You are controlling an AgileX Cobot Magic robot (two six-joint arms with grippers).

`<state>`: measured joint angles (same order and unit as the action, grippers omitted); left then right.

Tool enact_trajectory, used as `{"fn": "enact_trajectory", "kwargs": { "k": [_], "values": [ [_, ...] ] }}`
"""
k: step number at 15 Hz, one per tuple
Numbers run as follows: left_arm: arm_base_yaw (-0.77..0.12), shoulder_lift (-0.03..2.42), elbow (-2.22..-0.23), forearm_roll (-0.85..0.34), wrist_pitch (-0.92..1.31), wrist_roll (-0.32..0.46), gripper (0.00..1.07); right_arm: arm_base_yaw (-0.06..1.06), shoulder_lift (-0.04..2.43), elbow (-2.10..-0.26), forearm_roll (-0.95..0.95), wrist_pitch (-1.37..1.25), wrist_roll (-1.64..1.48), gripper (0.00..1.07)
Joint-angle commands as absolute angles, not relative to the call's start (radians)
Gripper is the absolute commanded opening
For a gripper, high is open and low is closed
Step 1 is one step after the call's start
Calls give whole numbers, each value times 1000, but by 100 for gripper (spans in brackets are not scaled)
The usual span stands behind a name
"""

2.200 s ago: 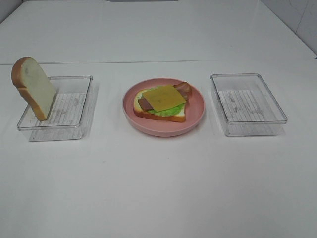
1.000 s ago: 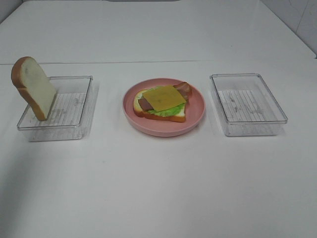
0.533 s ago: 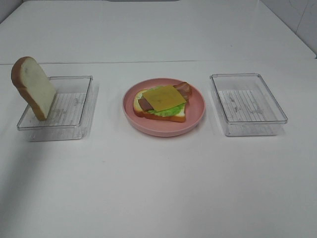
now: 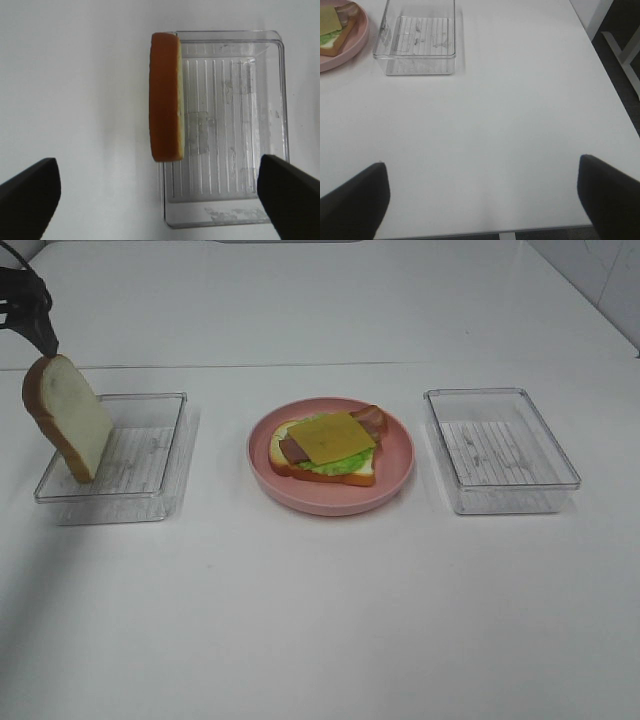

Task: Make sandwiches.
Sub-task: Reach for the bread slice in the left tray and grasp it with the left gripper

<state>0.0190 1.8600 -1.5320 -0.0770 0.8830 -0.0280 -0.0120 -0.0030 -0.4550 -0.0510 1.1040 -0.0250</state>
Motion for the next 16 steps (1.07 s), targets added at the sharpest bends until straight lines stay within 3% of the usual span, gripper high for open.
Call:
{"fn": "enact_trajectory", "kwargs": {
  "k": [1, 5, 10, 14, 15, 16],
  "values": [
    [20, 1944, -1590, -119, 857, 0, 101, -17, -35, -451, -52, 1098, -30, 99],
    [20, 2038, -1619, -229, 801, 77, 101, -17, -35, -451, -52, 1098, -30, 99],
    [20, 2102, -1619, -226, 796, 84, 100, -17, -35, -451, -52, 1098, -29, 99],
    [20, 2106, -1619, -165, 802, 77, 80, -17, -35, -451, -52, 1098, -29, 99],
    [20, 2106, -1619, -168, 788, 64, 57, -17, -35, -451, -52, 1098, -29, 99],
    [20, 2106, -1619, -170, 778, 64, 50, -17, -35, -451, -52, 1098, -29, 99]
  ]
}}
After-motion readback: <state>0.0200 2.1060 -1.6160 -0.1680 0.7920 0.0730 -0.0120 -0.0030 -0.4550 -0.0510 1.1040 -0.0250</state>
